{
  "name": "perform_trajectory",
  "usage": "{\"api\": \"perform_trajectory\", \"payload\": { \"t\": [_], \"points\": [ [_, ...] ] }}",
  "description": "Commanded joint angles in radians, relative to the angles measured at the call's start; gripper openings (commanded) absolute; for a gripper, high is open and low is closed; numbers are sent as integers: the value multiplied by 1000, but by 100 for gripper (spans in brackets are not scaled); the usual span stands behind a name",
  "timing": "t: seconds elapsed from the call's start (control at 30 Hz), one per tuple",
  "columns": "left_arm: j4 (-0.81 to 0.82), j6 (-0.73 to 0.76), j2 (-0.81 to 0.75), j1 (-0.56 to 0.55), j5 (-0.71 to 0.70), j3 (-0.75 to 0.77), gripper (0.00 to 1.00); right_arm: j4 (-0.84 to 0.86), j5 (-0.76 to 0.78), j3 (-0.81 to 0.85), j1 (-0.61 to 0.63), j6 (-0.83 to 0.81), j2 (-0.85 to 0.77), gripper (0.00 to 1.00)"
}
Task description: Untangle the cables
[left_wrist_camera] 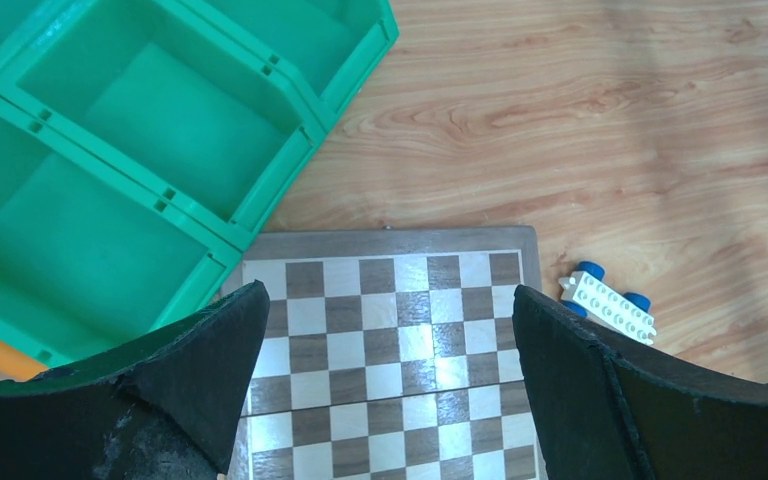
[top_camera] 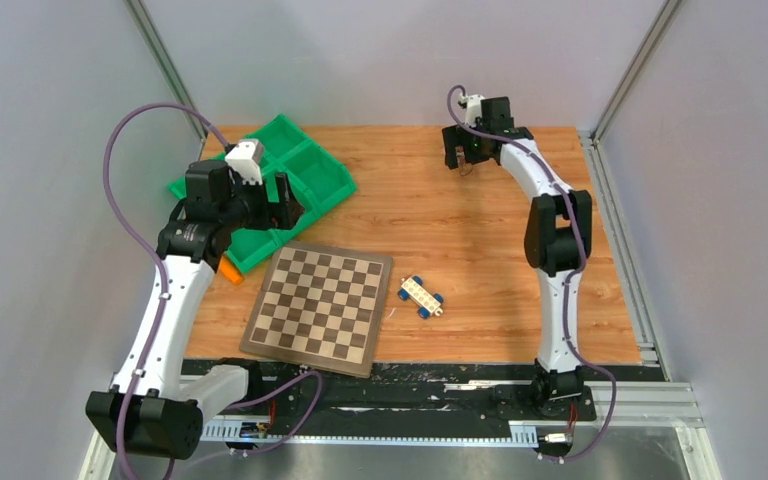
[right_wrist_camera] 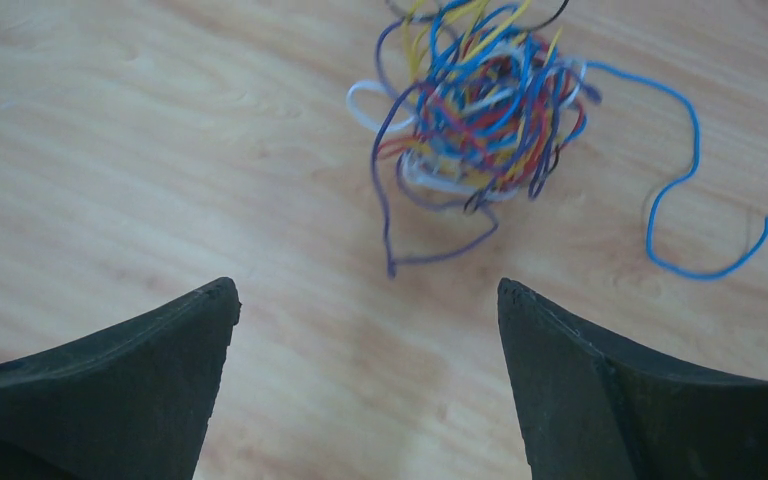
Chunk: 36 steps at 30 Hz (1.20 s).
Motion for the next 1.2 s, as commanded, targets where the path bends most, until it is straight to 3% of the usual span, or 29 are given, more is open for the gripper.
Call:
{"api": "perform_trajectory", "payload": {
  "t": [0.0,0.1,0.13,0.2,0.33,0.43,0.57,0.73,1.0,1.17],
  "points": [
    [46,-41,25,-4,28,-18,100,85,158,199,30,-4,147,99],
    [45,-46,44,-4,30,-13,100,138,212,261,44,-40,222,91],
    [45,-45,51,-4,30,-8,100,150,248,271,44,-53,238,81],
    [46,-38,55,-3,29,-2,100,162,277,284,45,-81,253,58],
    [60,-10,53,-4,28,10,100,163,252,194,45,-141,163,1],
    [78,34,45,-3,51,30,100,160,111,15,45,-174,-27,0],
    [102,107,49,-3,192,54,100,98,-143,-211,45,-216,-318,0],
    [180,180,102,-15,630,48,100,-97,-417,-310,44,-308,-542,0],
    [321,284,256,-205,633,111,100,-206,-632,-351,44,-244,-719,0],
    [505,276,321,-346,672,114,100,-214,-750,-350,45,-169,-760,0]
  ]
}}
